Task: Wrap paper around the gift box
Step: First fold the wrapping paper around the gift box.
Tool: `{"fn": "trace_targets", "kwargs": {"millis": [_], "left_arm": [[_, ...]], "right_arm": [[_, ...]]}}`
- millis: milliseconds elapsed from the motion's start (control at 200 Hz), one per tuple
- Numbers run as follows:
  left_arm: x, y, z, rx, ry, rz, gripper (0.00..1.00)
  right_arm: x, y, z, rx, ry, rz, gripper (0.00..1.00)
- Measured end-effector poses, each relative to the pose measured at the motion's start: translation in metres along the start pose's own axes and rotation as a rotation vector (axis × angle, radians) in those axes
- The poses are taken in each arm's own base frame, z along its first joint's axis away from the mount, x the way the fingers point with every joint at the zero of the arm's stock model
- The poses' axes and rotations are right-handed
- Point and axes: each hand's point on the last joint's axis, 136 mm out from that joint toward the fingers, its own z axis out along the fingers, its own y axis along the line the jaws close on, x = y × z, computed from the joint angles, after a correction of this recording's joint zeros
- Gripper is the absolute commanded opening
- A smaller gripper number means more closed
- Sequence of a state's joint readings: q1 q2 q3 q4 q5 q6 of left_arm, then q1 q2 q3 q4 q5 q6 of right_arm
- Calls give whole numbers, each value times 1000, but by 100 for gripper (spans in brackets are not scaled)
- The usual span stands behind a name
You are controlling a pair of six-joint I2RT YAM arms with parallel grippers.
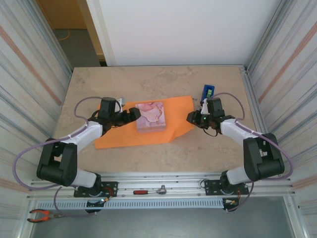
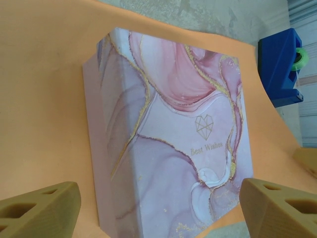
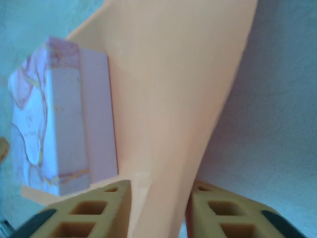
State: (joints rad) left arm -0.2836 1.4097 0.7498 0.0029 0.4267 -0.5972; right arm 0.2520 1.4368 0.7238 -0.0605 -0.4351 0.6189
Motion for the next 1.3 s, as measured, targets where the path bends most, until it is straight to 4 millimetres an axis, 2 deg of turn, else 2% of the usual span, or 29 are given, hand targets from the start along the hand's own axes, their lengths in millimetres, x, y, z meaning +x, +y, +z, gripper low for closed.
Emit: {"fn": "trace_targets", "kwargs": {"millis": [70,205,466,601,837,1117,1208,1303], "left_arm": [[-5,-4,-1,7,-5,4,84],[-13,-17,-4,31,-11,19,84],[-19,-47,-7,73,-4,54,83],[-20,-63,-5,95,3,68,83],[-19,-88,10,116,23,89,83],[-16,-90,34,90,52,98,82],[-16,-88,40,81,61,93,76],[-15,-84,46,71,69,89,63]], "right_arm": [[7,4,2,-2,19,-11,5],[18,24,5,-20,63,-51,2],[25,114,2,-151,75,-219,2],[33,143,4,-197,92,-269,3],[52,152,23,-195,155,-294,3],[62,158,32,-198,182,-310,3],[63,158,33,-198,187,-312,4],[65,161,35,-202,191,-317,5]]}}
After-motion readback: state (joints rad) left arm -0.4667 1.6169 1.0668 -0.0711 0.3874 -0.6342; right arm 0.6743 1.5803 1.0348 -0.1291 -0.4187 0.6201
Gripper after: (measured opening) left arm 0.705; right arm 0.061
